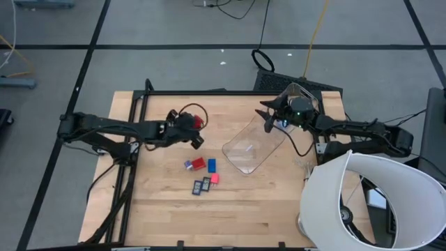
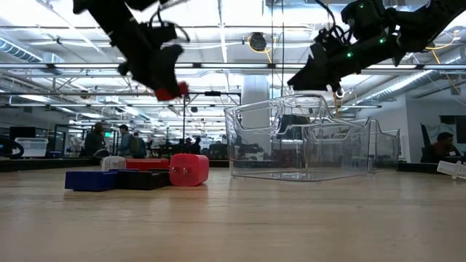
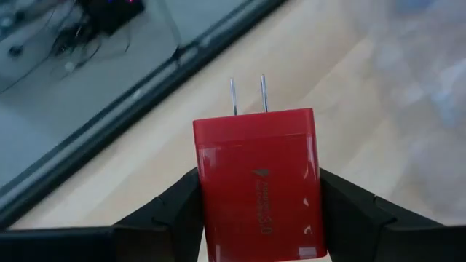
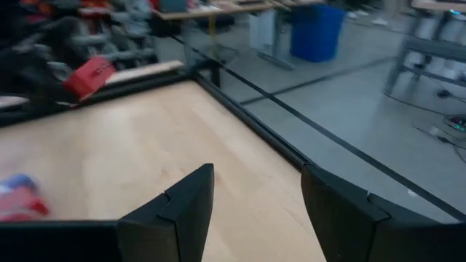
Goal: Pick & Place Office items
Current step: Put the top red charger adapter into the right transparent bin
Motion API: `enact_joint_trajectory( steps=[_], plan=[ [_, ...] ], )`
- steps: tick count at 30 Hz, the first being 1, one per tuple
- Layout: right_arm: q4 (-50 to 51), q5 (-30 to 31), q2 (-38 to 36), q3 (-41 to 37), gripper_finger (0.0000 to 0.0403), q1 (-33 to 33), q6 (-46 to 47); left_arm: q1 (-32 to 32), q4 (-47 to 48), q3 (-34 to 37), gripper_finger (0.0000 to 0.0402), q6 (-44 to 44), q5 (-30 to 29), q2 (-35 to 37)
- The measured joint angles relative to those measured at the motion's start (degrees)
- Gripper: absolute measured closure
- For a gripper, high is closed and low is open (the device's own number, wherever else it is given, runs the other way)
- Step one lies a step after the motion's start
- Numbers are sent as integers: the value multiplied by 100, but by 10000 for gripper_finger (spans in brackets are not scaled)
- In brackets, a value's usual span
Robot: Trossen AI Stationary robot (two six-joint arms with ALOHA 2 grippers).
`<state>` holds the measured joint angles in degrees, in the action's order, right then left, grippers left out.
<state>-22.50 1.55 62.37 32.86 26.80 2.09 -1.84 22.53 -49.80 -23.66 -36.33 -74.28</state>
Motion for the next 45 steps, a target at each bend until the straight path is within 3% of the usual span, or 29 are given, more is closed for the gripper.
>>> enact_joint_trajectory(
  steps=[3, 8, 13, 20, 24, 29, 41, 45],
  plan=[
    [-289, -335, 1, 0, 206, -211, -13, 193, -459, 0, 187, 516, 2, 118],
    [-649, -325, 15, 0, 206, -640, -153, 537, -1325, -8, 187, 1581, 16, -16],
    [-866, -330, 139, 2, 206, -984, -558, 734, -1936, -4, 187, 2058, 71, -178],
    [-2010, -712, 1036, 2, 206, -1376, -1214, 766, -2880, -7, 187, 2425, 1004, -256],
    [-2963, -1198, 1574, 114, 206, -1486, -1139, 770, -3277, -9, 187, 2743, 1409, -286],
    [-3113, -1380, 1987, 439, 203, -1591, -814, 760, -3491, -9, 187, 2796, 1579, -277],
    [-3228, -1684, 2308, 850, 98, -1905, -314, 760, -3626, -9, 187, 2791, 2020, -277],
    [-3335, -1688, 2308, 929, 80, -2114, -326, 760, -3843, -9, 187, 2761, 2132, -418]
  ],
)
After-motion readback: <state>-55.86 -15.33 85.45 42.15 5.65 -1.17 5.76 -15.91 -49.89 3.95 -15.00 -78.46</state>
